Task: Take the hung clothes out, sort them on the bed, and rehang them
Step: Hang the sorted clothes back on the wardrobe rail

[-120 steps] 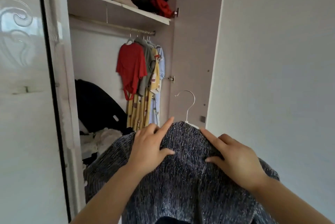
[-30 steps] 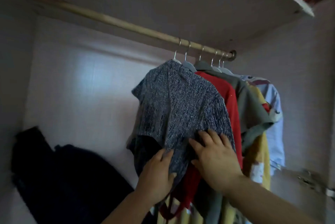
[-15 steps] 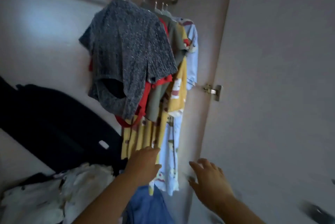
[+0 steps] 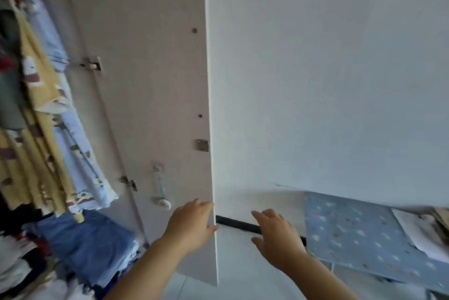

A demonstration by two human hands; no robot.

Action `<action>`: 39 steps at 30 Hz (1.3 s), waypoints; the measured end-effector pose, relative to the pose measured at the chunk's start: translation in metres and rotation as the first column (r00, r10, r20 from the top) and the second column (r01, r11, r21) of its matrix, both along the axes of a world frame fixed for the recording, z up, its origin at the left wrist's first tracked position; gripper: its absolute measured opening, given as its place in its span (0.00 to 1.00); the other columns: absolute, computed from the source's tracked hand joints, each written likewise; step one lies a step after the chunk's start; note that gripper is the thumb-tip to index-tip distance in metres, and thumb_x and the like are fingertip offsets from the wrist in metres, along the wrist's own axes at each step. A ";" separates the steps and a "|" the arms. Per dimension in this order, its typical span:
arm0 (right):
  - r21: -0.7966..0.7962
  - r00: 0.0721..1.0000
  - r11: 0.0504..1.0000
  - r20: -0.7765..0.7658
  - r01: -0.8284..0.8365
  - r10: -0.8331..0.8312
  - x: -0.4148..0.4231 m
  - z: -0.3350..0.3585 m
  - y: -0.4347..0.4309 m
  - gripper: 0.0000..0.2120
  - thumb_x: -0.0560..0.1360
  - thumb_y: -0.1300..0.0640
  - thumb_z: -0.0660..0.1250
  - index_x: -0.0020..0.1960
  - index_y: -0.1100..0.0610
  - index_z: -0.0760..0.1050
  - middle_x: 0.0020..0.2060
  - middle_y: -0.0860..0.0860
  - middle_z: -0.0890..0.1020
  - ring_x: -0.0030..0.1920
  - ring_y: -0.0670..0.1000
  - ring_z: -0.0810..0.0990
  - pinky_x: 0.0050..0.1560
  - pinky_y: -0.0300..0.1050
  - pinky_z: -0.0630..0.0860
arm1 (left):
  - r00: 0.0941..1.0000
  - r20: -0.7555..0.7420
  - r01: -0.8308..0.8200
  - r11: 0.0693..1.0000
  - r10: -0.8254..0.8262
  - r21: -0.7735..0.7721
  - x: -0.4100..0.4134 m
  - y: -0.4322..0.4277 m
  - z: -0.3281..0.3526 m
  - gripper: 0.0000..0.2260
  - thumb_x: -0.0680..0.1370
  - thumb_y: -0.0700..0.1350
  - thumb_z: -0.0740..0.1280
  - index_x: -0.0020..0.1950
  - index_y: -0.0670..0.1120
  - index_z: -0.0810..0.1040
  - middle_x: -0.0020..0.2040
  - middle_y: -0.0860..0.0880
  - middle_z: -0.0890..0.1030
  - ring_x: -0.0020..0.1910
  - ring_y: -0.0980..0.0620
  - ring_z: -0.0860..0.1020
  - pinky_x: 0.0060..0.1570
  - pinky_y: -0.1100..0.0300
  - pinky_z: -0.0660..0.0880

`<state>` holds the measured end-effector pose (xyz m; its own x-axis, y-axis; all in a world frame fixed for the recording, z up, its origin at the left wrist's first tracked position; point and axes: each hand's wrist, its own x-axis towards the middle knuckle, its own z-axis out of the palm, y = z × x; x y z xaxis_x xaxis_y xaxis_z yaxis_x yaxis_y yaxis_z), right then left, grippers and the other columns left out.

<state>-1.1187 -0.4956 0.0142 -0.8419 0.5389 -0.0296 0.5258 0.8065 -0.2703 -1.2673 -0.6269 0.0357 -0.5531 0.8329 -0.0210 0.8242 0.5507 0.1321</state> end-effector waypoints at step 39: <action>-0.063 -0.539 -0.557 0.184 0.828 -0.822 0.969 -0.045 -0.541 0.26 0.78 0.50 0.62 0.73 0.51 0.59 0.66 0.52 0.68 0.65 0.54 0.67 0.64 0.48 0.65 | -0.570 0.154 0.786 -0.590 -0.807 -0.184 1.080 -0.230 -0.054 0.26 0.77 0.54 0.62 0.73 0.51 0.61 0.71 0.48 0.66 0.68 0.46 0.66 0.65 0.54 0.64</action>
<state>-0.1492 -1.0369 -0.0307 0.8953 0.3886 -0.2177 0.3431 -0.9134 -0.2191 -0.1871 -0.8570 -0.0183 0.9648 -0.0451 -0.2592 -0.0049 -0.9881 0.1535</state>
